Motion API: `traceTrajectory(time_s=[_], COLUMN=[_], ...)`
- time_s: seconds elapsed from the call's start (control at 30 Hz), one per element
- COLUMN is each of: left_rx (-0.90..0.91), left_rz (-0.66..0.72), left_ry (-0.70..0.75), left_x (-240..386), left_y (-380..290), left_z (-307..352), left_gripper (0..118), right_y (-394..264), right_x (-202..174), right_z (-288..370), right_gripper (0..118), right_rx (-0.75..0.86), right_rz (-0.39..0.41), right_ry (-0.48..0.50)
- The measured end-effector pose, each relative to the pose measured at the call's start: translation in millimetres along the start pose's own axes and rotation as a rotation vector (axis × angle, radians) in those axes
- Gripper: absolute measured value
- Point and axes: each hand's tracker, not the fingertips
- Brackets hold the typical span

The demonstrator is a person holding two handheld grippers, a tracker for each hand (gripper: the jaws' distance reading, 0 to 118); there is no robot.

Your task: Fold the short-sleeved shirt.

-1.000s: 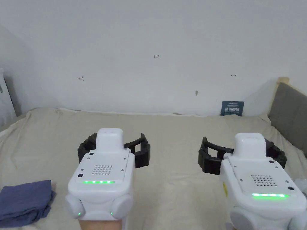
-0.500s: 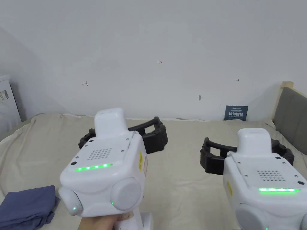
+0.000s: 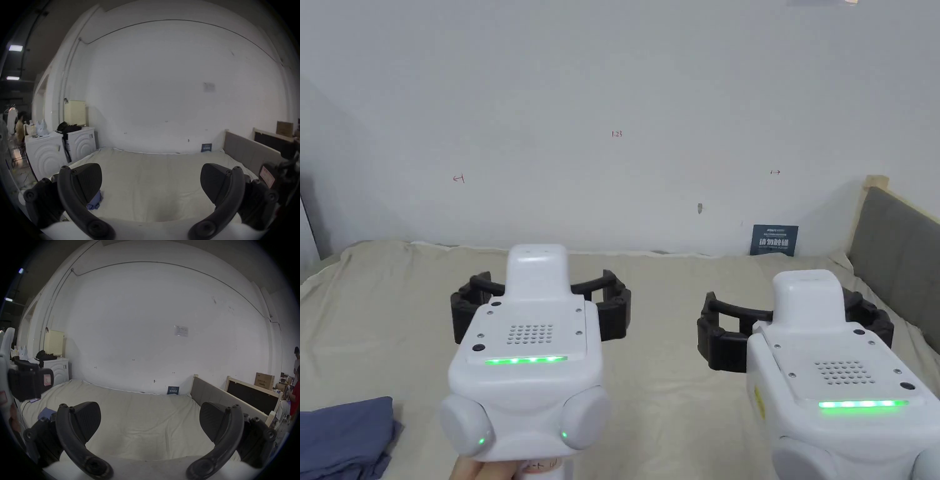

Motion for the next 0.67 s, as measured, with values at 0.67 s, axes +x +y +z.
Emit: traceTrajectory(time_s=[0.67], left_rx=[0.111], left_rz=[0.090], left_ry=[-0.060], left_x=[-29], left_y=[-4], left_z=[2], left_gripper=[118], right_y=[5], right_x=[0], right_z=[2], right_gripper=[118], right_rx=[-0.017], right_rz=[-0.003], right_ry=[0.031])
